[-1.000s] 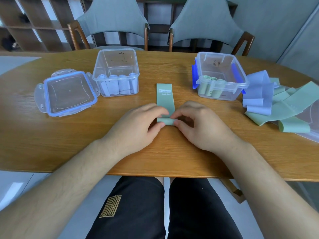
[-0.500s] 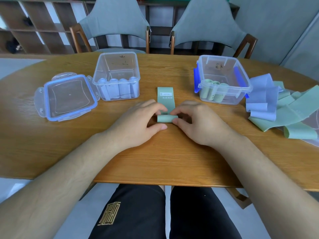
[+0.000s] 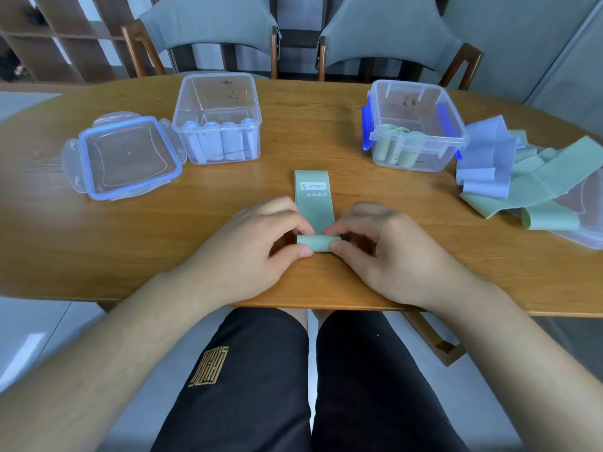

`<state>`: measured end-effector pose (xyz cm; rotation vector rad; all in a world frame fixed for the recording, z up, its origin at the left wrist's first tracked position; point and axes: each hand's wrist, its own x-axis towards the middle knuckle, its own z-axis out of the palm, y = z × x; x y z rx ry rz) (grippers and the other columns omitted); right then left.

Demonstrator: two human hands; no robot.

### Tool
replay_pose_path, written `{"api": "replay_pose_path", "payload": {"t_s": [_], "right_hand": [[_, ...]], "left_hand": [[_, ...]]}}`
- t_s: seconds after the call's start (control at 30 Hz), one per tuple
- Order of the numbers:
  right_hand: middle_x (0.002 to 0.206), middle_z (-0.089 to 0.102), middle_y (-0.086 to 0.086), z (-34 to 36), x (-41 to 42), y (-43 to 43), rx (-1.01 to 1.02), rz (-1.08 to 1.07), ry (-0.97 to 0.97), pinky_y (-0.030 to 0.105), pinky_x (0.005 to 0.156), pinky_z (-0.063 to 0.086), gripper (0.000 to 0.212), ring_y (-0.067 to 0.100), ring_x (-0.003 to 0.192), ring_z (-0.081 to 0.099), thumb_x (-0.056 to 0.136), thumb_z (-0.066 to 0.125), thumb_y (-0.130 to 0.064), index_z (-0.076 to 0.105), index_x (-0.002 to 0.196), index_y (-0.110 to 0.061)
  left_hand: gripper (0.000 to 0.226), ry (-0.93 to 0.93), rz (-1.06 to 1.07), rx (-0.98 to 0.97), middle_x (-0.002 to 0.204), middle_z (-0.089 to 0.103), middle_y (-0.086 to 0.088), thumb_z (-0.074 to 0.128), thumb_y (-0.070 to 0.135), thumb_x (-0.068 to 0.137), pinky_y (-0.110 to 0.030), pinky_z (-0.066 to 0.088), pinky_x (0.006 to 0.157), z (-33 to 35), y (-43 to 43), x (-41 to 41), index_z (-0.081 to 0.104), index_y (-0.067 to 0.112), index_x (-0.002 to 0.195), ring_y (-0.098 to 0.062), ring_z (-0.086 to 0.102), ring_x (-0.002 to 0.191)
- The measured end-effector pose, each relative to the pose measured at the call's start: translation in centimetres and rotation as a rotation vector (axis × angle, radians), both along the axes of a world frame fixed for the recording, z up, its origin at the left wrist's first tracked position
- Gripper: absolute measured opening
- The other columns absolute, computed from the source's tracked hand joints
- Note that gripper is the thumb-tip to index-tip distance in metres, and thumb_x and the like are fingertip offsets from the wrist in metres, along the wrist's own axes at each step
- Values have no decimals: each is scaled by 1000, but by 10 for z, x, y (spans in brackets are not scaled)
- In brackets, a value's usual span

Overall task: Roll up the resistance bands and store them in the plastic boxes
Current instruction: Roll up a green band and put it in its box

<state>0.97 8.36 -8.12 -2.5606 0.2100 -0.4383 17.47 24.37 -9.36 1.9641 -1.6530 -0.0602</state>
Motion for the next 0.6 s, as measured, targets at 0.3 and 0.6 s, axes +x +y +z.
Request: {"api": "replay_pose_path", "payload": {"t_s": [0.3,0.6], "right_hand": [[101,61,-8,-4,7,0,-124,-15,-103,23,91,44,17,9,93,56,90,71,-17,72,107,-18],[107,67,-17,-6,16,-11,-159,-23,-54,34,92,49,21,11,104,59,96,61,-29,72,113,-27]], "left_hand": [[39,-179,19,37,102,50,12,42,45,100,-41,46,89,-1,-5,8,70,28,121,-12,49,100],[37,-204,47,79,128,58,21,40,47,103,-35,43,97,-3,-6,9,60,32,130,-3,48,124]]}}
